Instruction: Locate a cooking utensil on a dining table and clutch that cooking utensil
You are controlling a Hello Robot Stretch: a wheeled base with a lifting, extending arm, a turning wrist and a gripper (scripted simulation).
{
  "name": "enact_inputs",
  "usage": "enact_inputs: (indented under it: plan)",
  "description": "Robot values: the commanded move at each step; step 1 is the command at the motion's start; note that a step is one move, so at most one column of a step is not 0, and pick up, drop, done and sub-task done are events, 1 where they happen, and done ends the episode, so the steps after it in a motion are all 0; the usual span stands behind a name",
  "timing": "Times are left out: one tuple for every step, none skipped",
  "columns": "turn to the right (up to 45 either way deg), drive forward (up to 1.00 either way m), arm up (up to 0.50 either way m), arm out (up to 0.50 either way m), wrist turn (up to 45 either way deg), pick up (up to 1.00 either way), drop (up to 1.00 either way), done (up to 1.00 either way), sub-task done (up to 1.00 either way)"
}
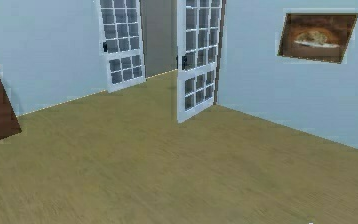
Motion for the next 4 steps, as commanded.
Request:
enact_inputs:
  plan:
    - [0.0,0.00,-0.22,0.00,0.0,0.00,0.00,0.00,0.00]
    - [0.0,0.00,0.00,0.00,0.0,1.00,0.00,0.00,0.00]
    - [0.0,0.00,0.10,0.00,0.0,0.00,0.00,0.00,0.00]
    - [0.0,0.00,0.00,0.00,0.0,0.00,0.00,1.00,0.00]
